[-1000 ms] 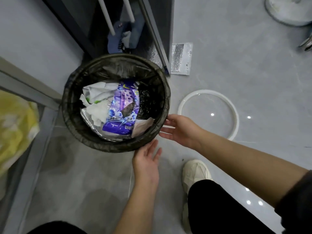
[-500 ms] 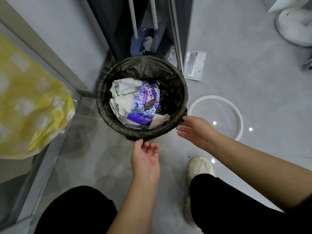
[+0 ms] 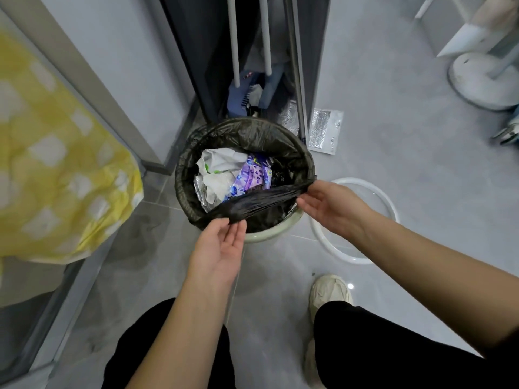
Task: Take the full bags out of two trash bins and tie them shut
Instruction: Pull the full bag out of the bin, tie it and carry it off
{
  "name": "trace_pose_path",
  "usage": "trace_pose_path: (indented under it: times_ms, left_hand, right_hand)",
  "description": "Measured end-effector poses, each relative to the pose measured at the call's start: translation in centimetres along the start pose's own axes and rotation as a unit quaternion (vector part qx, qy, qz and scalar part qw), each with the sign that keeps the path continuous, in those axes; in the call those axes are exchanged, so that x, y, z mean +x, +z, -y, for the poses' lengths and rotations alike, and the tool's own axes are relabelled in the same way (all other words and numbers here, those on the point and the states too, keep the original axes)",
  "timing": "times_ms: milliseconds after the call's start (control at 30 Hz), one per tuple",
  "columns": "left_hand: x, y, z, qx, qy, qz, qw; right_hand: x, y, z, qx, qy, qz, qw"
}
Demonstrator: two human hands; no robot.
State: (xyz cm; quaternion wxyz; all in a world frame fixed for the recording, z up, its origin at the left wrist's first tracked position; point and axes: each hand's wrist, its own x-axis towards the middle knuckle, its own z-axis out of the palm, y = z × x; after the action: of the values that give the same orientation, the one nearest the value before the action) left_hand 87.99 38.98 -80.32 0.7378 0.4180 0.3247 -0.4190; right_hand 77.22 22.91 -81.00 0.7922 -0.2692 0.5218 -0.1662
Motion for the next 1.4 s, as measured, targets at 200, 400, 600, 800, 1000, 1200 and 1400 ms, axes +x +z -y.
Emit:
trace_pose_path:
  times_ms: [200,400,600,800,1000,1200,1400]
  left_hand:
    - [1.2,0.0,-2.8,0.037,-0.026,0.021,0.999]
    - [3.1,0.0,-4.3,0.177,0.013,-0.002,0.984]
    - [5.5,-0.9,-6.3,0.291,0.154,-0.077,0.941]
    - [6.2,-1.2,-7.0,0.203,0.166,-0.062,0.963]
    - [5.9,-1.2,-7.3,0.290,0.071,-0.018,0.954]
    - [7.6,-1.1,-8.6,0.335,0.158,-0.091,0.924]
    - [8.7,0.7,-11.3,0.263,0.145,-0.063,0.952]
  right_hand:
    - [1.7,0.9,0.8,0.012,-0.024,-0.015,1.000]
    - [1.9,0.9,1.1,-0.078,-0.070,-0.018,0.994]
    - [3.5,-0.6,2.6,-0.246,-0.187,-0.102,0.946]
    - [4.9,-0.9,3.1,0.056,-0.105,-0.068,0.991]
    - [4.8,-2.4,3.5,-0.125,0.060,-0.011,0.990]
    - [5.9,-3.9,5.6,-0.056,-0.009,-0.068,0.996]
    - [6.6,-3.1,7.0,0.061,0.005,0.012,0.998]
